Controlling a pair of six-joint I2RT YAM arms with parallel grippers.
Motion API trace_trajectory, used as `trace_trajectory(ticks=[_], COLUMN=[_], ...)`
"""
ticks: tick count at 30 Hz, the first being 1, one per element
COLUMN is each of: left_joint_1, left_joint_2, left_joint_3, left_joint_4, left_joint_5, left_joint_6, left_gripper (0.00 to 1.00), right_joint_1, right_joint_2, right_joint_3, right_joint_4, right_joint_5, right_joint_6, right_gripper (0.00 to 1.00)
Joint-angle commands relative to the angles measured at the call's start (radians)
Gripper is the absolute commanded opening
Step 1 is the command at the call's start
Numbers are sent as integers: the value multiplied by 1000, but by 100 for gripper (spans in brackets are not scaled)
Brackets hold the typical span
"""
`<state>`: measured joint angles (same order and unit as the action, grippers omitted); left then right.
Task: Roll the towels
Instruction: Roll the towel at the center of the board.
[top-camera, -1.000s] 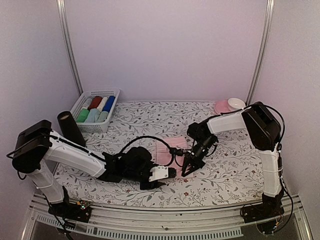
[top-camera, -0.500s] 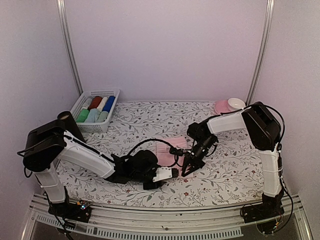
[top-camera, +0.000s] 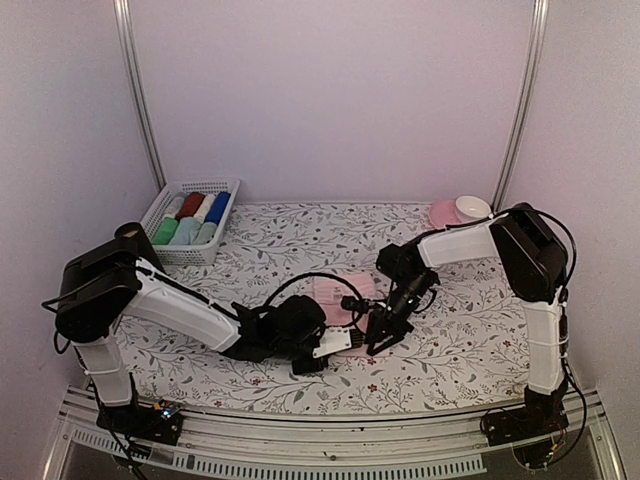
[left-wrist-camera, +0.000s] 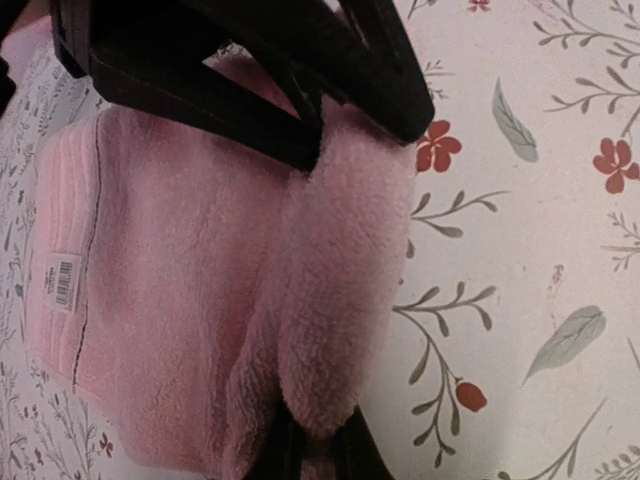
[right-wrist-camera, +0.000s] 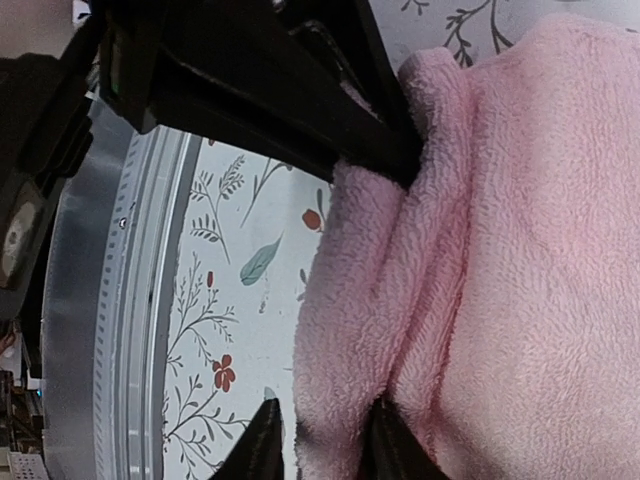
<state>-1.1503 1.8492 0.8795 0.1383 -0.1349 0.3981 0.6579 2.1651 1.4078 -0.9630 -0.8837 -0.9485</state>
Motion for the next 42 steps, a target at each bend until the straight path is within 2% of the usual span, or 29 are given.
trace_trajectory(ticks=[1,5,8,13,18,25,29,42], left_joint_1=[9,28,43,111,169,220,244,292], left_joint_2=[38,41,35,30,55,107,143,182], left_joint_3=[49,98,116,156,196,226,228,228], left_joint_4=[-143,-230,-260,-314,-356,-391,-379,-350], left_joint_5=[109,218,274,416,538,619,659,744], left_joint_6=[-39,-82,-109,-161,-199,-240,-260,-297], left_gripper=[0,0,0,0,0,0,0,0], right_joint_1=[-9,-9,-9,-6,-4,83,149,173], right_joint_2=[-152,-311,-403,-540,-623,-640,-590,-547], right_joint_3=[-79,-181,-275,-425,-495,-546,-547,-561], right_joint_4=[107,268,407,560,632,634,652,682], right_joint_5=[116,175,227,279,296,323,403,486], right_joint_6=[-20,-5,7,-48,-66,-135,-137,-139], right_gripper=[35,46,49,50,50,50,50,45])
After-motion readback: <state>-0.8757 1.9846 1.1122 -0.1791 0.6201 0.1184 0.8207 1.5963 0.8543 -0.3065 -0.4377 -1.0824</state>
